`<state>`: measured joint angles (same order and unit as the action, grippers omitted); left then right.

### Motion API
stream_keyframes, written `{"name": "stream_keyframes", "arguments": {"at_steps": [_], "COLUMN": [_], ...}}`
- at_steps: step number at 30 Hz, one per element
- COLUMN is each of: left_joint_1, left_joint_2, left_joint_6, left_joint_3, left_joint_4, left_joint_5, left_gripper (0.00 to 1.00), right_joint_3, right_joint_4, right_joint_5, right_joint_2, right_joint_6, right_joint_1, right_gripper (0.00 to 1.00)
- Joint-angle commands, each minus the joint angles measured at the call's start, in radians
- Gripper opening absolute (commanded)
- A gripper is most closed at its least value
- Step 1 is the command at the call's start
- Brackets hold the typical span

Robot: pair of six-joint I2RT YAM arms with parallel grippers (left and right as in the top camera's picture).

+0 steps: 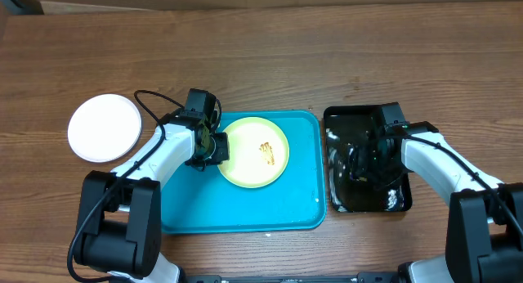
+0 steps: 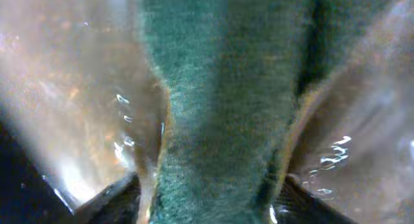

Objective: Clean dirty plates on tray and stack at the side
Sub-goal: 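Grasp the sponge and rub it in the black tray water with right gripper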

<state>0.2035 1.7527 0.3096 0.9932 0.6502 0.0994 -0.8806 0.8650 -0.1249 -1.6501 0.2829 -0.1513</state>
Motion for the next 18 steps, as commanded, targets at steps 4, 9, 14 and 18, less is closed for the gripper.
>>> {"name": "stream_keyframes", "arguments": {"at_steps": [4,9,14,18], "left_joint_1": [0.006,0.006,0.006,0.006], "left_joint_2": [0.008,0.008,0.008,0.008], "left_joint_6": [-0.018,-0.018,-0.018,-0.018], "left_joint_3": [-0.013,-0.013,-0.013,-0.013], "left_joint_4": [0.0,0.0,0.0,0.0], "left_joint_5": [-0.024,-0.025,-0.025,-0.025], "left_gripper": [0.12,0.14,0.15,0.15], "right_joint_3": [-0.061,-0.063,-0.05,-0.02], "right_joint_4": [-0.016,-0.093,-0.1,-0.106], "right_joint_5": [0.029,0.128,0.131,0.131], "right_joint_2": [0.02,0.02,0.02,0.02], "right_joint_6": [0.001,0.001,0.005,0.005], "right_joint_1": [0.001,0.001,0.0,0.001], "right_gripper": [0.79,0.79,0.63,0.04]}}
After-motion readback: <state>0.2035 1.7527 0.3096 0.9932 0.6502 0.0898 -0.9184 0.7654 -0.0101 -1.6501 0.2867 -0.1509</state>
